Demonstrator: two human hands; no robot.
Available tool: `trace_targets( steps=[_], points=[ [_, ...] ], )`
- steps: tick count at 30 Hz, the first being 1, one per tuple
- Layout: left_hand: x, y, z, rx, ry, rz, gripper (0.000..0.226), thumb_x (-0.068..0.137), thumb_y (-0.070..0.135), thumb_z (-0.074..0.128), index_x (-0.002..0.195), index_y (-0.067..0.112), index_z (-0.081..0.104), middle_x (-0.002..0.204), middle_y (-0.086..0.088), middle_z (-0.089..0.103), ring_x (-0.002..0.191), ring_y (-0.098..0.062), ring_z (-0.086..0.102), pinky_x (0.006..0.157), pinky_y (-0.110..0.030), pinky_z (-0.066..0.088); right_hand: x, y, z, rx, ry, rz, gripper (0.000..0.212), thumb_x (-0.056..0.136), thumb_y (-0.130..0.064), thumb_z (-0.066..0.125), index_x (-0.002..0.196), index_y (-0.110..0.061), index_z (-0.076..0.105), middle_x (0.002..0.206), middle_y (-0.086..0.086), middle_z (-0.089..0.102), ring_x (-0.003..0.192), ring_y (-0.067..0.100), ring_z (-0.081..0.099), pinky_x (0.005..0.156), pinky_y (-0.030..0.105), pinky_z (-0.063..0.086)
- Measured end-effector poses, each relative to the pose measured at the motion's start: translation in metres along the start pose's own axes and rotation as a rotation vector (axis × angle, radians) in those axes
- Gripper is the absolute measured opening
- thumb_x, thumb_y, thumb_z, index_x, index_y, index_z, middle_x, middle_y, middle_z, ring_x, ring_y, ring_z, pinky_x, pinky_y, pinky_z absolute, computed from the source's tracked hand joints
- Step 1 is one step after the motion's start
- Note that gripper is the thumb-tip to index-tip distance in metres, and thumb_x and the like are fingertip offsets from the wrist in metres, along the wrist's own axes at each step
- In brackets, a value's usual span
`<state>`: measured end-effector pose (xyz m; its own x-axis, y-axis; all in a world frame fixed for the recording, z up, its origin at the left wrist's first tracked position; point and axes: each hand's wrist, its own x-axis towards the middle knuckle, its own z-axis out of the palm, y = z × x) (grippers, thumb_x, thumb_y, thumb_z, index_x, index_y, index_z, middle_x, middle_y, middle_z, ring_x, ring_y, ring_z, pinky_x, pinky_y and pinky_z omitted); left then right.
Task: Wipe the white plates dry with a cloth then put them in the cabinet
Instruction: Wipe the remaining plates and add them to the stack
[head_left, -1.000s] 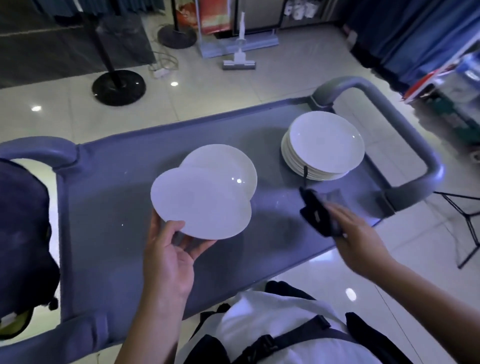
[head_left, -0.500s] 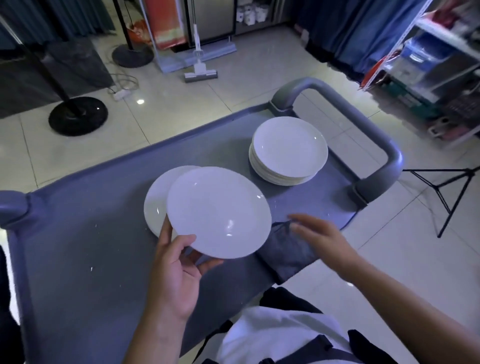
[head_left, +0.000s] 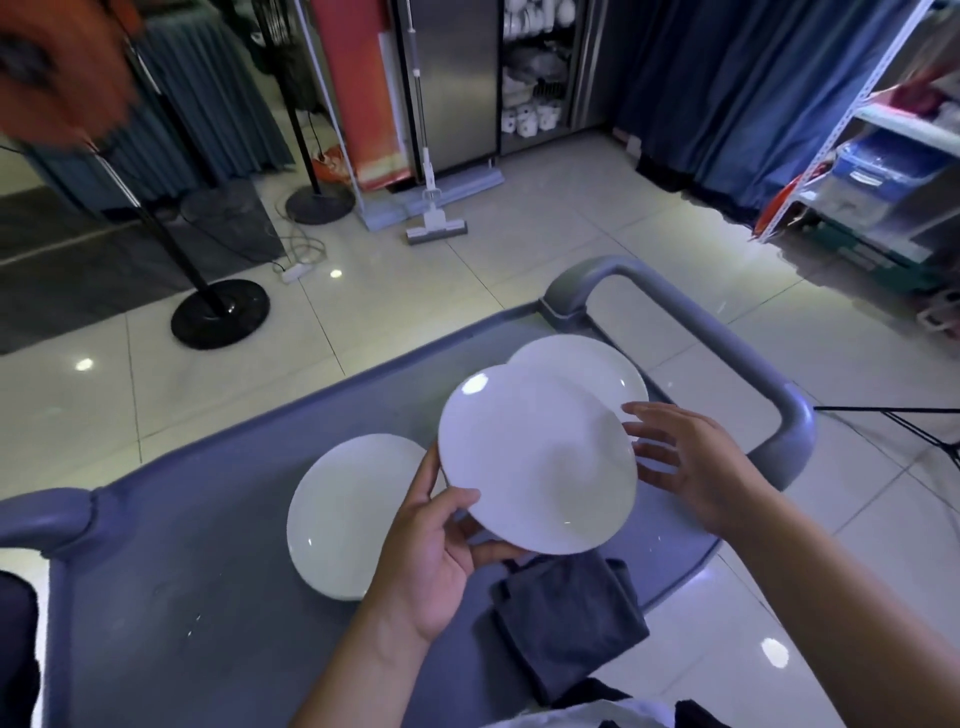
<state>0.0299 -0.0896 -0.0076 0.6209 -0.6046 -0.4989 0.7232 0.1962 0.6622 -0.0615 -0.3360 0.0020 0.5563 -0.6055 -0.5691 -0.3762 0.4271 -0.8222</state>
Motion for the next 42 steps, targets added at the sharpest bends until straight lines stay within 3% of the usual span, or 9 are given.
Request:
trace_targets(
  steps=[6, 13, 19, 25, 30, 34, 36, 39, 42],
  points=[
    [0.053, 0.002, 0.029, 0.114, 0.051, -0.033, 0.06, 0.099, -0.006, 0.044, 0.14, 0.034, 0.058, 0.138, -0.008, 0.063, 0.122, -0.043, 0.06, 0.068, -0.054, 0.061, 0.039, -0.025, -0.02, 0.064, 0.027, 0.091, 0.024, 0.095, -0.02, 0.062, 0.115, -0.01, 0.069, 0.107, 0.013, 0.07, 0.092, 0.029, 0.065, 0.088, 0.042, 0.053],
    [0.114, -0.004, 0.056, 0.566, 0.252, 0.003, 0.06, 0.098, -0.004, 0.054, 0.128, 0.048, 0.05, 0.12, -0.003, 0.059, 0.11, -0.025, 0.062, 0.063, -0.033, 0.061, 0.09, -0.037, -0.029, 0.068, 0.038, 0.081, 0.017, 0.094, -0.023, 0.061, 0.106, -0.012, 0.066, 0.103, 0.01, 0.067, 0.085, 0.026, 0.062, 0.073, 0.035, 0.048],
    [0.145, -0.015, 0.062, 0.737, 0.299, 0.02, 0.053, 0.093, -0.004, 0.052, 0.132, 0.031, 0.058, 0.115, -0.004, 0.066, 0.1, -0.024, 0.065, 0.06, -0.026, 0.058, 0.122, -0.041, -0.029, -0.001, 0.026, -0.025, 0.017, 0.089, -0.02, 0.062, 0.102, -0.012, 0.07, 0.092, 0.012, 0.063, 0.08, 0.028, 0.058, 0.074, 0.037, 0.047],
    [0.156, -0.032, 0.059, 0.985, 0.362, 0.041, 0.056, 0.08, 0.016, 0.056, 0.129, 0.042, 0.053, 0.118, 0.004, 0.066, 0.103, -0.025, 0.065, 0.087, -0.046, 0.06, 0.134, -0.033, -0.03, -0.132, 0.007, -0.071, 0.022, 0.091, -0.023, 0.067, 0.113, -0.021, 0.067, 0.114, 0.002, 0.065, 0.106, 0.025, 0.06, 0.096, 0.042, 0.05],
    [0.154, -0.031, 0.059, 1.242, 0.442, 0.065, 0.051, 0.095, 0.008, 0.049, 0.142, 0.029, 0.046, 0.123, -0.005, 0.042, 0.088, -0.022, 0.054, 0.078, -0.031, 0.046, 0.129, -0.024, -0.023, -0.263, -0.046, -0.149, 0.043, 0.09, -0.022, 0.069, 0.132, -0.025, 0.06, 0.124, 0.002, 0.059, 0.106, 0.023, 0.061, 0.081, 0.033, 0.045],
    [0.154, -0.029, 0.056, 1.229, 0.413, 0.064, 0.047, 0.095, 0.01, 0.049, 0.138, 0.028, 0.05, 0.119, -0.004, 0.041, 0.078, -0.013, 0.051, 0.068, -0.027, 0.048, 0.127, -0.013, -0.025, -0.448, -0.067, -0.23, 0.05, 0.088, -0.022, 0.071, 0.136, -0.029, 0.059, 0.134, 0.001, 0.057, 0.106, 0.019, 0.06, 0.089, 0.032, 0.045],
    [0.148, -0.025, 0.049, 1.187, 0.387, 0.045, 0.05, 0.095, 0.018, 0.053, 0.142, 0.034, 0.048, 0.128, -0.004, 0.042, 0.093, -0.016, 0.056, 0.086, -0.034, 0.054, 0.124, -0.007, -0.026, -0.608, -0.075, -0.291, 0.055, 0.088, -0.025, 0.07, 0.141, -0.027, 0.055, 0.145, 0.001, 0.049, 0.122, 0.024, 0.054, 0.098, 0.036, 0.045],
    [0.132, -0.025, 0.027, 1.13, 0.369, 0.009, 0.07, 0.097, 0.036, 0.06, 0.159, 0.036, 0.029, 0.157, 0.001, 0.034, 0.141, -0.02, 0.042, 0.114, -0.042, 0.04, 0.106, 0.003, -0.016, -1.016, -0.066, -0.371, 0.063, 0.092, -0.038, 0.062, 0.151, -0.03, 0.04, 0.163, 0.006, 0.025, 0.148, 0.032, 0.027, 0.115, 0.046, 0.031],
    [0.108, -0.027, -0.011, 1.107, 0.425, 0.095, 0.044, 0.105, 0.036, 0.052, 0.148, 0.026, 0.05, 0.147, 0.003, 0.052, 0.138, -0.017, 0.047, 0.115, -0.035, 0.037, 0.065, 0.021, 0.008, -1.191, -0.104, -0.555, 0.059, 0.098, -0.041, 0.053, 0.153, -0.033, 0.034, 0.168, 0.004, 0.007, 0.155, 0.027, 0.0, 0.121, 0.043, 0.011]
  ],
)
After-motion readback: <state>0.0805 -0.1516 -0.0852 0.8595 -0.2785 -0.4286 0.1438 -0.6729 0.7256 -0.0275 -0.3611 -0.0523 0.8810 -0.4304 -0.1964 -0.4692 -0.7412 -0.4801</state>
